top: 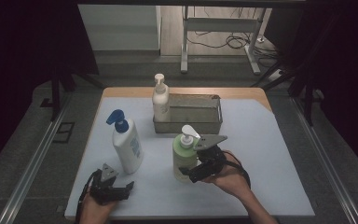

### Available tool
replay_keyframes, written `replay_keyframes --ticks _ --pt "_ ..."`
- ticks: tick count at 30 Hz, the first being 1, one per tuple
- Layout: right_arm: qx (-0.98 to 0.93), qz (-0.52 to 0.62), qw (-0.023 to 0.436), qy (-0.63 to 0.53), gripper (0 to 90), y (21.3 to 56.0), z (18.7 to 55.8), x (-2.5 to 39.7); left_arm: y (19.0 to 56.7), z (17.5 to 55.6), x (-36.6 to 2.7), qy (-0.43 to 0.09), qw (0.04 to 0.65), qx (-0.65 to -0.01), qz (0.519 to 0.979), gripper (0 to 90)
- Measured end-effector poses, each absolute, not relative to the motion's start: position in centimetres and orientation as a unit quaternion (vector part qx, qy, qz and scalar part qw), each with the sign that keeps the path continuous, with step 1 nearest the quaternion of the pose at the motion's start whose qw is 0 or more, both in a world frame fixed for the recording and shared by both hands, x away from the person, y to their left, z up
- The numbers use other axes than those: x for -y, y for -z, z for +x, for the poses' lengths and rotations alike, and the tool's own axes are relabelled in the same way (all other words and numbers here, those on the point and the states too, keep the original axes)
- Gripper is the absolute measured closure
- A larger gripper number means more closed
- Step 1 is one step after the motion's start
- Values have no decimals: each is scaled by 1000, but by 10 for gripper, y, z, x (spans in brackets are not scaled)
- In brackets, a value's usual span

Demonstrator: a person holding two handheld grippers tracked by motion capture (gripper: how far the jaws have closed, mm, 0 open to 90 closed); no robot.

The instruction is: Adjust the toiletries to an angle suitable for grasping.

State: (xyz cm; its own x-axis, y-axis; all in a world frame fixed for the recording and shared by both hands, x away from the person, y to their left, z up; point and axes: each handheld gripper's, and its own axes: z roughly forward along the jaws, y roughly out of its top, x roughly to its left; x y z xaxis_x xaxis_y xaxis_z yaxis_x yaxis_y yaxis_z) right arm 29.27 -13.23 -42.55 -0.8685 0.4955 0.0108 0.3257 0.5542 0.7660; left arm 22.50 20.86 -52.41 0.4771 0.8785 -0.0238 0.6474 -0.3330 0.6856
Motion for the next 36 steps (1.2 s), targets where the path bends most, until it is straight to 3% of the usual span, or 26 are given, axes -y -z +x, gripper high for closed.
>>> replay_keyframes --ticks 4,8,36 --pt "-876 233 120 -404 37 427 294 124 524 225 -209 -179 323 -479 797 122" --pt "-871 237 140 -407 95 429 294 121 524 225 -209 -180 322 -478 797 122" --pt "-864 260 131 -410 115 413 299 129 524 225 -209 -179 322 -478 797 122"
